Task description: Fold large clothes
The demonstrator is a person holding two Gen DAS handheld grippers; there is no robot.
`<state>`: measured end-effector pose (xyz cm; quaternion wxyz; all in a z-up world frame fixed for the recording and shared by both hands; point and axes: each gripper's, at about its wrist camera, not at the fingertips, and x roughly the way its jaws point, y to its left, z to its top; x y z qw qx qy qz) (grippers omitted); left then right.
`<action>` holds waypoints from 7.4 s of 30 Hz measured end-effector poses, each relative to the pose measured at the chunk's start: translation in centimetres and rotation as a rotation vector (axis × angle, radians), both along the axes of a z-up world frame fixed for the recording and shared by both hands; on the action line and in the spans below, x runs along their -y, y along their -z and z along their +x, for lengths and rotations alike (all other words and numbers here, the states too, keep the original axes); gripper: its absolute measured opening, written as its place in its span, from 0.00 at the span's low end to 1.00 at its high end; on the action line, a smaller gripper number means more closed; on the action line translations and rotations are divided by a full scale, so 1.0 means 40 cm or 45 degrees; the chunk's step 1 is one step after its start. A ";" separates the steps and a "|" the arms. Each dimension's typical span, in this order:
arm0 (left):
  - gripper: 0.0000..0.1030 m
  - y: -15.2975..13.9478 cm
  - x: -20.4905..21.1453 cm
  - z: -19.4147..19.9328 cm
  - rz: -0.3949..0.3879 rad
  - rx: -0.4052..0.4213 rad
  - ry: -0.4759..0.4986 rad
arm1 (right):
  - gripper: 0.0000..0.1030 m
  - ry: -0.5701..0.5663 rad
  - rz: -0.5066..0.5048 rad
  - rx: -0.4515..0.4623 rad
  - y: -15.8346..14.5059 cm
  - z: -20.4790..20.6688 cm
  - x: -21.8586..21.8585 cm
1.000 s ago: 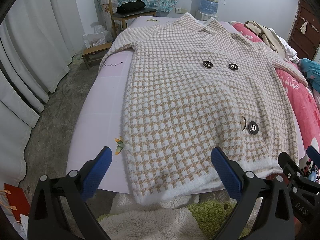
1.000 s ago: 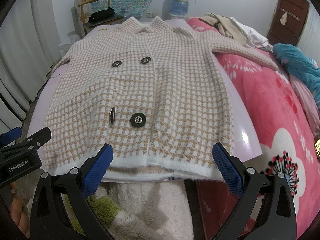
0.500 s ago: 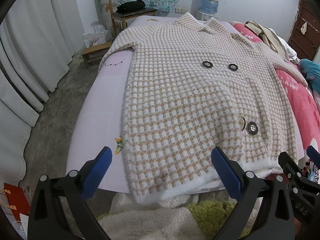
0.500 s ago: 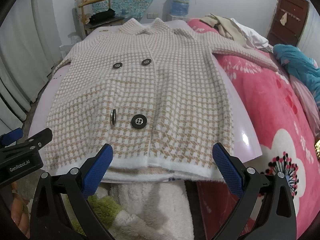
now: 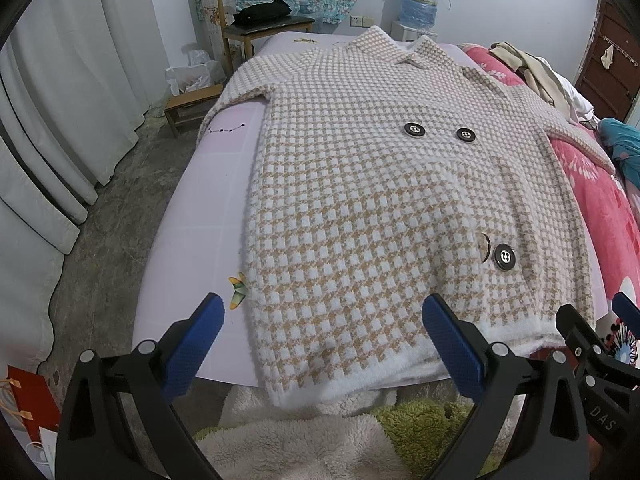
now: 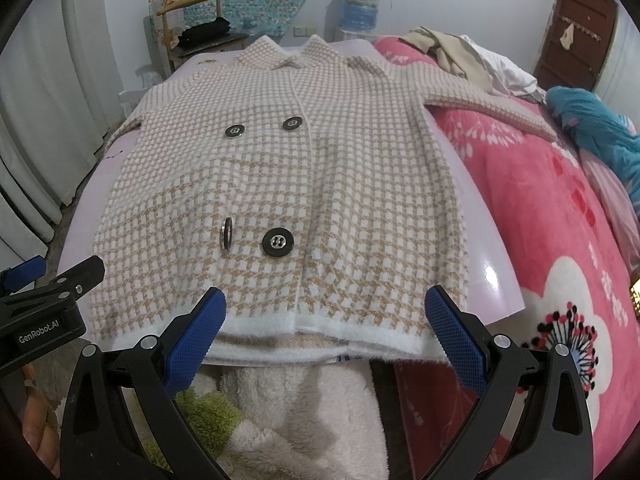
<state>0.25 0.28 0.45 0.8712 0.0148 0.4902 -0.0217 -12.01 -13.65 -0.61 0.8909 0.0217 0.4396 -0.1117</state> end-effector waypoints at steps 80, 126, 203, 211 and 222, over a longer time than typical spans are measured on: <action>0.95 -0.010 -0.238 0.388 -0.288 0.199 -0.065 | 0.92 -0.232 0.062 0.102 -0.040 0.349 0.023; 0.67 0.682 -0.801 0.882 -2.004 -0.475 -1.037 | 0.92 -0.299 0.105 -0.107 0.095 0.652 -0.119; 0.95 0.145 0.004 0.529 -0.486 -0.088 0.334 | 0.93 -0.092 0.170 -0.148 0.169 0.549 0.174; 0.95 0.152 -0.051 0.544 -0.678 -0.108 0.311 | 0.93 -0.195 0.176 -0.153 0.170 0.519 0.179; 0.95 0.089 -0.054 0.538 -0.355 0.148 0.306 | 0.93 -0.372 0.335 -0.015 -0.036 0.612 0.195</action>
